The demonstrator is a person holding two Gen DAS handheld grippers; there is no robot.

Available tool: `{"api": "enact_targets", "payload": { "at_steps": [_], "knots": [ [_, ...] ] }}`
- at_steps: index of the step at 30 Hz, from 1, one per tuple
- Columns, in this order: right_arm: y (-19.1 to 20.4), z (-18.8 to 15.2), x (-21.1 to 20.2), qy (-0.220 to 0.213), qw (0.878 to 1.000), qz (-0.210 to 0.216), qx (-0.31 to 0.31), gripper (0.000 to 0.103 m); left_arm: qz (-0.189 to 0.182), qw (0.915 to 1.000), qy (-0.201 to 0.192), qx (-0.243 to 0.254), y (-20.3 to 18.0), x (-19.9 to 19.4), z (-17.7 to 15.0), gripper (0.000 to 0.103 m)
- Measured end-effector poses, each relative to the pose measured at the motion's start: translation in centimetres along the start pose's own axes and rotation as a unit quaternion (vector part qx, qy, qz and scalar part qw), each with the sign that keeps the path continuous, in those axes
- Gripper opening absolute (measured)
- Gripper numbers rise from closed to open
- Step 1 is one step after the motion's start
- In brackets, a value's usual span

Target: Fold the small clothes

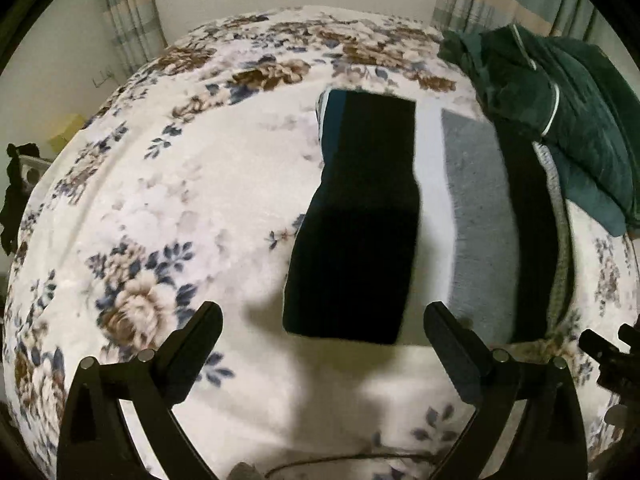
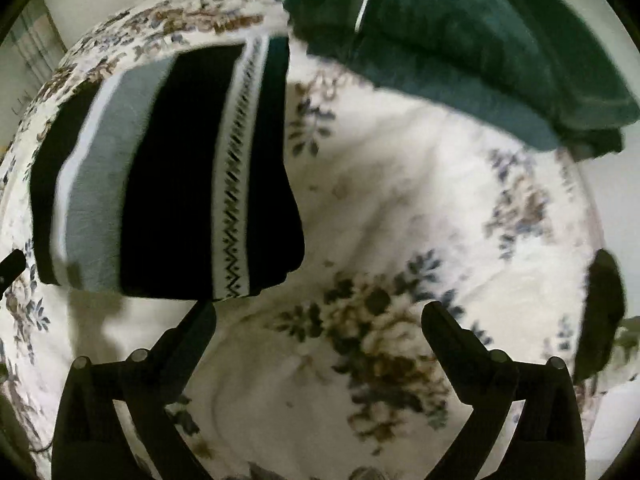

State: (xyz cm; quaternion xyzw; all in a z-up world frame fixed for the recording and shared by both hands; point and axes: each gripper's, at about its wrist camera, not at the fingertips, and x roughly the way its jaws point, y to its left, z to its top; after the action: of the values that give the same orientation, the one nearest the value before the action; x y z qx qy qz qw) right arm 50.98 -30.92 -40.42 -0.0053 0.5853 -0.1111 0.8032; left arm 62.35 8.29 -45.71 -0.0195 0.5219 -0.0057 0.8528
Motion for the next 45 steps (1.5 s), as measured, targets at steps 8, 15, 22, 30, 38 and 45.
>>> {"api": "enact_targets", "payload": {
  "at_steps": [8, 15, 22, 30, 38, 45],
  "knots": [
    [2.0, -1.3, -9.6, -0.030, 1.000, 0.001, 0.001, 0.103, 0.005, 0.9995, -0.026, 0.014, -1.3, -7.8, -0.8, 0.103],
    [1.8, -4.0, -21.8, -0.089, 0.996, 0.003, 0.009, 0.103, 0.002, 0.9981, -0.060, 0.013, -1.7, -18.0, -2.1, 0.103],
    [0.3, -8.5, -35.9, -0.156, 0.988, 0.006, 0.006, 0.103, -0.002, 0.9941, -0.106, 0.021, -2.7, -30.7, -4.8, 0.103],
    [-1.8, -14.8, -49.9, -0.220, 0.975, 0.004, 0.010, 0.103, -0.009, 0.9870, -0.158, 0.027, -3.2, -43.1, -8.4, 0.103],
    [-3.3, -20.3, -58.4, -0.250, 0.968, 0.019, 0.005, 0.103, -0.001, 0.9824, -0.185, 0.029, -2.7, -50.4, -11.3, 0.103],
    [-4.1, -23.0, -63.4, -0.263, 0.964, 0.029, 0.004, 0.103, 0.000, 0.9835, -0.180, 0.019, -1.9, -54.4, -13.1, 0.103]
  ]
}}
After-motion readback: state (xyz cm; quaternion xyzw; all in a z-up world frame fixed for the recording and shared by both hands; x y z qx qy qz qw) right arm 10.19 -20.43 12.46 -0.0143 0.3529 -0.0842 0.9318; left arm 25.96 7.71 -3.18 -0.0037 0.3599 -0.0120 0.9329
